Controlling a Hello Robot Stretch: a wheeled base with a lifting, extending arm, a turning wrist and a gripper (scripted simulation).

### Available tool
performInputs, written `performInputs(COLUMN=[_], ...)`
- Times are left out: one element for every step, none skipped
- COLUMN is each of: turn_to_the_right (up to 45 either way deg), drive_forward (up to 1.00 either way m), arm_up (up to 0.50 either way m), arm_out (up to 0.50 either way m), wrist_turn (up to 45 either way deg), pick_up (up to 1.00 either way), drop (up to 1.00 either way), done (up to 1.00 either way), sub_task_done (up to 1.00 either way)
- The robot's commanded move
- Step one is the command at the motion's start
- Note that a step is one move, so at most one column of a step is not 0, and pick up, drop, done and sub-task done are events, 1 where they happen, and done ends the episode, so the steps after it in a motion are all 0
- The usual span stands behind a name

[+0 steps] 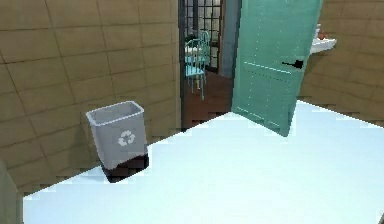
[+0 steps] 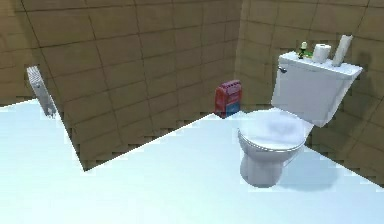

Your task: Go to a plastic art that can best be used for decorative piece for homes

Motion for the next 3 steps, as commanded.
performInputs(turn_to_the_right=[9.0,0.0,0.0], drive_forward=[0.0,1.0,1.0], arm_up=[0.0,0.0,0.0], arm_out=[0.0,0.0,0.0], wrist_turn=[0.0,0.0,0.0], pick_up=[0.0,0.0,0.0], drop=[0.0,0.0,0.0], done=[0.0,0.0,0.0], sub_task_done=[0.0,0.0,0.0])
